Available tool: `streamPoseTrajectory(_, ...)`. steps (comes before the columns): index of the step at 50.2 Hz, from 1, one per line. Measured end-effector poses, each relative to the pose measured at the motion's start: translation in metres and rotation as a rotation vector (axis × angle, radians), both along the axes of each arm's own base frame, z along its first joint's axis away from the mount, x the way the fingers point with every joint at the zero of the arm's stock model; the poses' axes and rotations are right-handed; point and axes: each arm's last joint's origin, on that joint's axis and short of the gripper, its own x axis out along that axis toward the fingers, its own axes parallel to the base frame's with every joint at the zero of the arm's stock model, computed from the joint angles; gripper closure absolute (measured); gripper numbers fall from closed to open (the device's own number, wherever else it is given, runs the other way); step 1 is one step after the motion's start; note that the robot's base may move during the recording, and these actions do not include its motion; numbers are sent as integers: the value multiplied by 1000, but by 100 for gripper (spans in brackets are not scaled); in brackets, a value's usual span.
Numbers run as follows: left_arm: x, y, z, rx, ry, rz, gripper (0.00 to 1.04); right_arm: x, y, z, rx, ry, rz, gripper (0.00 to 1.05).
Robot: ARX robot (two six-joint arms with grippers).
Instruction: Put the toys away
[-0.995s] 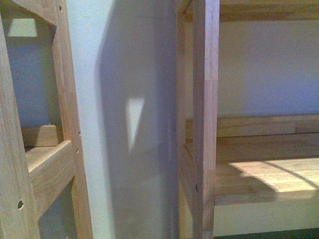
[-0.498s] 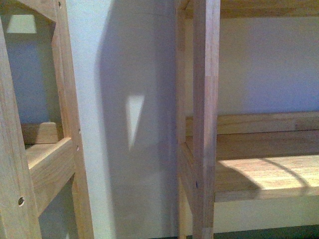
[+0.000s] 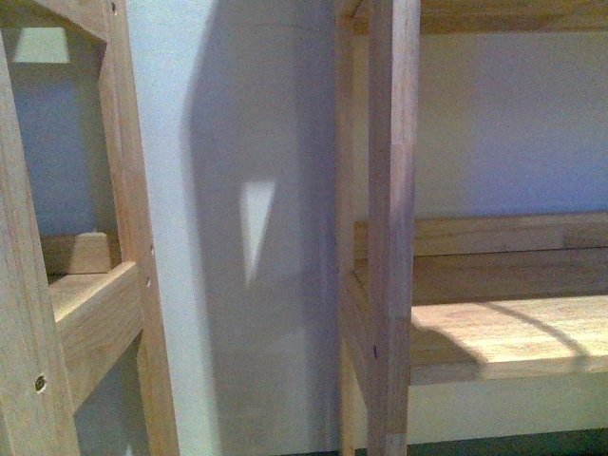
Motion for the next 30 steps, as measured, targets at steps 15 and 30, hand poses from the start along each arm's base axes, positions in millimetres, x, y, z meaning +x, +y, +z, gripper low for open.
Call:
streamPoseTrajectory(15, 0, 0, 0, 0, 0, 0, 6, -66, 3, 14, -12, -162, 19, 6)
streamPoseTrajectory(30, 0, 0, 0, 0, 0, 0, 6, -149, -4, -14, -135, -328, 31, 6)
